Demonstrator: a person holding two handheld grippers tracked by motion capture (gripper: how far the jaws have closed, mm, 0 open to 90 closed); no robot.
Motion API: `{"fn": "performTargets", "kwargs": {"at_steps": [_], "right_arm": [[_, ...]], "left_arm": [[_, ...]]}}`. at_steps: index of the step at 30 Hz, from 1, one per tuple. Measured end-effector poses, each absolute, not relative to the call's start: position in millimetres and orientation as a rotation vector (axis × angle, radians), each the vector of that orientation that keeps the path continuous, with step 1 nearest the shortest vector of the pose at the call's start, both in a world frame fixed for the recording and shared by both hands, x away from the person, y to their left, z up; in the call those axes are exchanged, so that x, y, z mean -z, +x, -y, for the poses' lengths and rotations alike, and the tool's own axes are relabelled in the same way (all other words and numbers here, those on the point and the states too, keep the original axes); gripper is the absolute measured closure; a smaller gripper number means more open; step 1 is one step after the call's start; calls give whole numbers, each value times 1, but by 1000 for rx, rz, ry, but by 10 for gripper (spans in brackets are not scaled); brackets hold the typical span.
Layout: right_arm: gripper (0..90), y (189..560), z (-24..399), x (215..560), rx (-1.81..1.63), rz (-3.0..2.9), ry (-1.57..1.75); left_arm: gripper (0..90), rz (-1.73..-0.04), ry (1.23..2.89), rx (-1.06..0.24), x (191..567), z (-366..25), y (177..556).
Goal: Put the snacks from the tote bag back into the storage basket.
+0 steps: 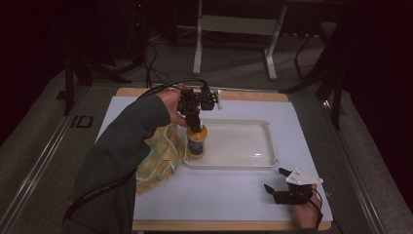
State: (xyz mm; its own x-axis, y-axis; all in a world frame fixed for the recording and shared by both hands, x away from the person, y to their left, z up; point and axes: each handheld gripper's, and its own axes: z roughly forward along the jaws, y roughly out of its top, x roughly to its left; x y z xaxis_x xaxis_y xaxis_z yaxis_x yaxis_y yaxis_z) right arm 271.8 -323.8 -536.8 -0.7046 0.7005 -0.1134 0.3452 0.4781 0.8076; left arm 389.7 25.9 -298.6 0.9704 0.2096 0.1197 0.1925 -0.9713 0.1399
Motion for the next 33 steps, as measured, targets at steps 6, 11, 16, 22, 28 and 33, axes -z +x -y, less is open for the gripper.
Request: {"fn": "performTargets", "kwargs": {"at_steps": [6,11,16,22,28,33], "right_arm": [[159,272,324,537,-1117,-2295,871],[159,272,324,537,-1117,-2296,872],[159,272,324,537,-1116,-2296,873],[159,272,324,537,-1117,-2297,873],[159,272,324,537,-1117,-2296,872],[159,272,324,537,-1118,-2295,871]], "left_arm": [[589,-313,2997,-182,307,-22,392],[589,-307,3007,-178,313,-20,393],[589,-312,3008,-164,318,-20,393],[589,-308,3021,-160,325,-19,393],[589,-315,3029,-152,331,-19,393],[589,-314,3045,-146,336,-19,393]]}}
